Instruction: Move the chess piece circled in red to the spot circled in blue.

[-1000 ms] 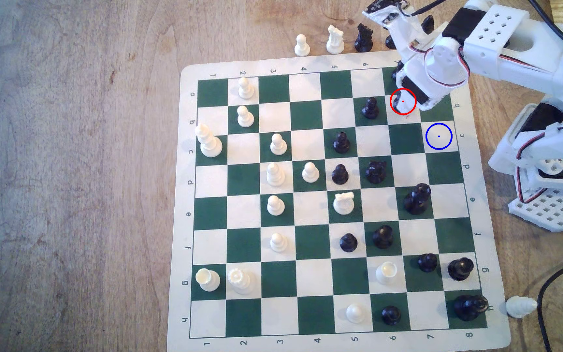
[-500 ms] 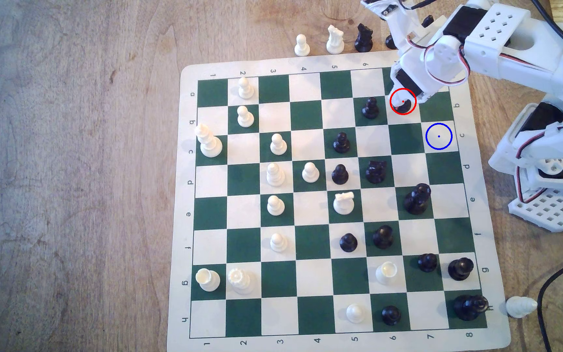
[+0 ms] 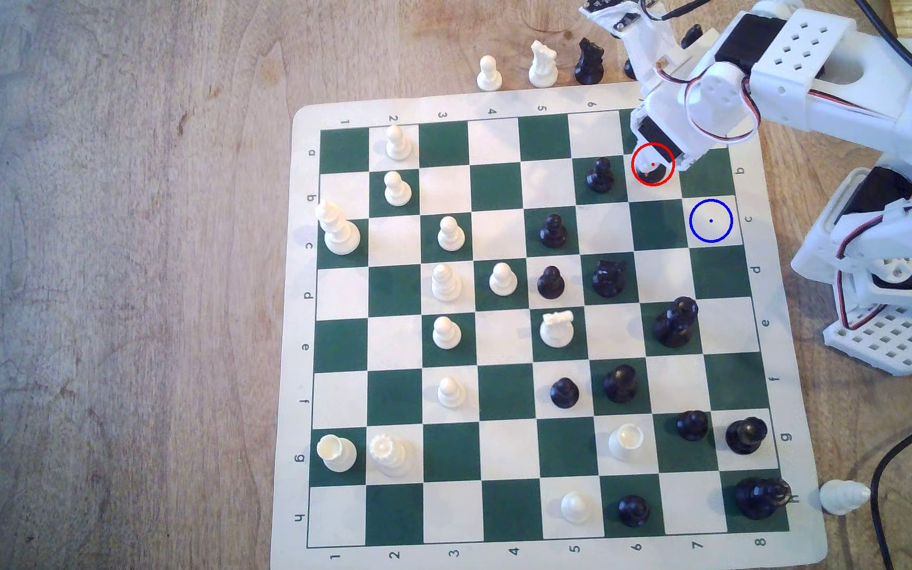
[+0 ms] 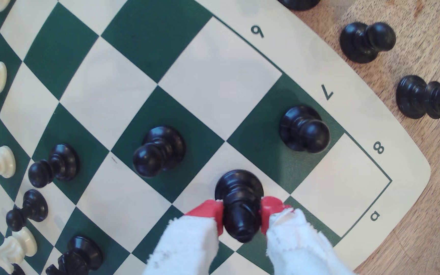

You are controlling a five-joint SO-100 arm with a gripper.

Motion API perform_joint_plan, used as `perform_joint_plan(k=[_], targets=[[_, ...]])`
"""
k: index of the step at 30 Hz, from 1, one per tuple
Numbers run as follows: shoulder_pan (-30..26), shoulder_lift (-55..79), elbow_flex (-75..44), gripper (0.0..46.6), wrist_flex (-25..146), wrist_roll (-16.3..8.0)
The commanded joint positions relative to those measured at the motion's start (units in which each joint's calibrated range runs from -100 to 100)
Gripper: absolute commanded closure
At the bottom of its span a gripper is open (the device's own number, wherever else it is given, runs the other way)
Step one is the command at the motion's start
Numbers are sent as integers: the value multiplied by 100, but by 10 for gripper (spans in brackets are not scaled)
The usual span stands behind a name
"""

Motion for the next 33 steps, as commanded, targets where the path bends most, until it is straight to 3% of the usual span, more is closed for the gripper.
perform_joint_plan(k=[1, 8, 14, 19, 33], targets=[[6, -266, -313, 447, -78, 0], [-17, -367, -349, 462, -70, 10], [-111, -1293, -530, 464, 168, -24], [-447, -2396, 250, 464, 586, -24], [-573, -3738, 1147, 464, 2019, 142]])
